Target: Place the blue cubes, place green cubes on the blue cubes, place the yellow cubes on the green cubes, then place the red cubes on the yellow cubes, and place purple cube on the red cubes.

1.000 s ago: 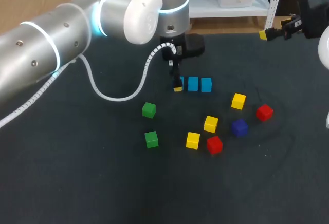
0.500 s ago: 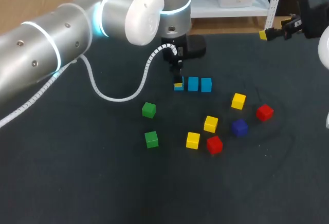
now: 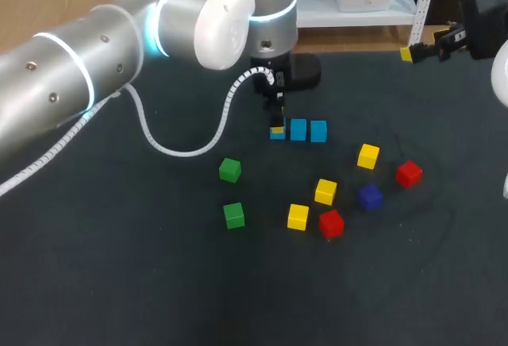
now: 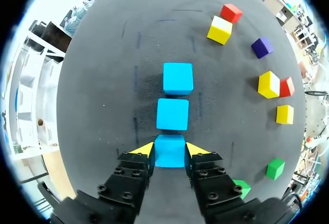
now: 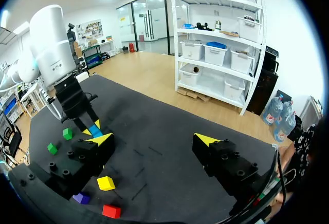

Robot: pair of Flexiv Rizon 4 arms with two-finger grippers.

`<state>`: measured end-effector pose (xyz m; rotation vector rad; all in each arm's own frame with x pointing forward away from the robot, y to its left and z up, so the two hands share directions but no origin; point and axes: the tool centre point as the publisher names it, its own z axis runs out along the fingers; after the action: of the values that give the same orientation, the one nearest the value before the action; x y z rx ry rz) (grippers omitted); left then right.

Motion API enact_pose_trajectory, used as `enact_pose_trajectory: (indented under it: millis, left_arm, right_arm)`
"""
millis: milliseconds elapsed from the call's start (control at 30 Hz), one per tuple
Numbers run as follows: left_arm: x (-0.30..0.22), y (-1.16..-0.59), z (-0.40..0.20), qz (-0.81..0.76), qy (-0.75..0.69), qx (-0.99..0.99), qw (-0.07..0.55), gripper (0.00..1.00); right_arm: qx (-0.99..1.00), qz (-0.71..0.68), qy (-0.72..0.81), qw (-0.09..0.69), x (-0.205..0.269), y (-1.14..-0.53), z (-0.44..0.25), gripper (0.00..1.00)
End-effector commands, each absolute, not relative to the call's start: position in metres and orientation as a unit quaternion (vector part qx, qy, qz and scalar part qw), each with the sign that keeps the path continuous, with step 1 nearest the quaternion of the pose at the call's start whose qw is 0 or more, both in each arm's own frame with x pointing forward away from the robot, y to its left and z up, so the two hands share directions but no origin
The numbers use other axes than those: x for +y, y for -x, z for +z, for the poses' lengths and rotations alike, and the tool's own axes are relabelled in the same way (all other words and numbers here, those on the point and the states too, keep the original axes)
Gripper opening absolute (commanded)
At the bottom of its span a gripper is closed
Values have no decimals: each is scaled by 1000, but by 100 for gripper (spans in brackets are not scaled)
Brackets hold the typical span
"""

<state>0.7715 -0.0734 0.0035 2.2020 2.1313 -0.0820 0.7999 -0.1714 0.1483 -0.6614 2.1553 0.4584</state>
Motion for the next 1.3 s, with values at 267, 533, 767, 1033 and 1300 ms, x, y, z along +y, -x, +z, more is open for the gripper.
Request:
enact_pose_trajectory:
  millis: [267,533,767,1033,1300]
  left_arm:
    - [-73,-765,5,-29,-728,684,38,13]
    - [-73,-766,5,-29,-729,683,38,16]
    - [-76,-767,6,-29,-730,682,40,18]
    - [-77,-767,6,-27,-732,679,38,25]
    - [-77,-763,5,-32,-738,673,29,100]
  right_arm:
    - [854,184,263,409,-172,-800,148,100]
    - [854,184,263,409,-172,-800,148,100]
    - [854,184,263,409,-172,-800,148,100]
    - [854,184,263,409,-172,-800,148,100]
    - [854,184,263,409,-172,-800,148,100]
